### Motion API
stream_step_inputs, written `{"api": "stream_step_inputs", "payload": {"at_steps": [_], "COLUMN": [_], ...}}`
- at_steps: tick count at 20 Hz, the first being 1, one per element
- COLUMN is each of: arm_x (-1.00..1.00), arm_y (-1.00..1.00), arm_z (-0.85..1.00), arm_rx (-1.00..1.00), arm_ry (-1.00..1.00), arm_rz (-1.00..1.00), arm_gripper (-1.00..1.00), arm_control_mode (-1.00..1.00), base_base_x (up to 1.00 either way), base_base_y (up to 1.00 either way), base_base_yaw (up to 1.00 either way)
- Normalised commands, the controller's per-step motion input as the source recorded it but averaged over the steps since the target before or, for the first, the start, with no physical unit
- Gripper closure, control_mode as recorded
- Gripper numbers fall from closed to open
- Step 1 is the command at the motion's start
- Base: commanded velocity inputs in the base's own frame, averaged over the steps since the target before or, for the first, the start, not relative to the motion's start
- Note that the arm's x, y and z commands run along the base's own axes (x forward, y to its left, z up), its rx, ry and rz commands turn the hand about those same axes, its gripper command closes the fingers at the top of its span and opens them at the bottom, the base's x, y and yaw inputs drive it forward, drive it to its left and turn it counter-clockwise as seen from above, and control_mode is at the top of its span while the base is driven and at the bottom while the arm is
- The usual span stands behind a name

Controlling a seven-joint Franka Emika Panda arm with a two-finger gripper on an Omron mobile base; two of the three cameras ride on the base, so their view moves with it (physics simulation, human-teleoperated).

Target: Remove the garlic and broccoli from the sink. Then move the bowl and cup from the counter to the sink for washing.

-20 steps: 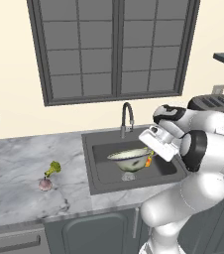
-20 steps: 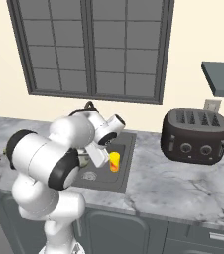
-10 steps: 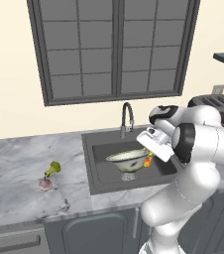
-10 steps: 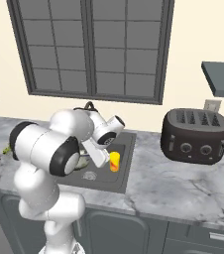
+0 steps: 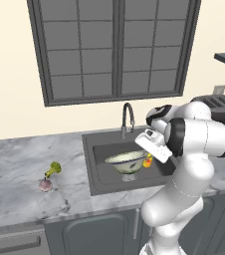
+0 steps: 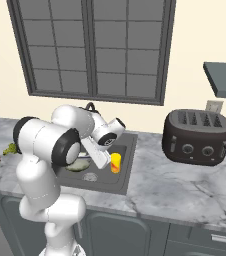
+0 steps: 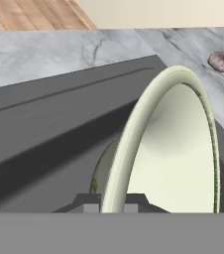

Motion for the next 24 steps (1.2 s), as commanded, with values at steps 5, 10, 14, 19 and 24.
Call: {"api": "stream_step_inputs", "payload": {"at_steps": [5,10,14,19,24], "arm_x": [0.12,0.09,0.02,0.02,0.07], "arm_y": [0.02,0.10,0.10,0.08,0.09], "arm_z": [-0.14,-0.12,-0.08,-0.10,-0.14], "arm_rx": [0.00,0.00,0.01,0.03,0.01], "arm_ry": [0.00,-0.04,-0.13,-0.15,-0.10], "arm_rz": [0.02,0.01,0.02,0.02,0.00], "arm_gripper": [1.00,1.00,1.00,1.00,1.00], "arm_control_mode": [-1.00,-1.00,-1.00,-1.00,-1.00], "base_base_x": [0.00,0.00,0.00,0.00,0.00], "base_base_y": [0.00,0.00,0.00,0.00,0.00], "base_base_yaw": [0.00,0.00,0.00,0.00,0.00]}}
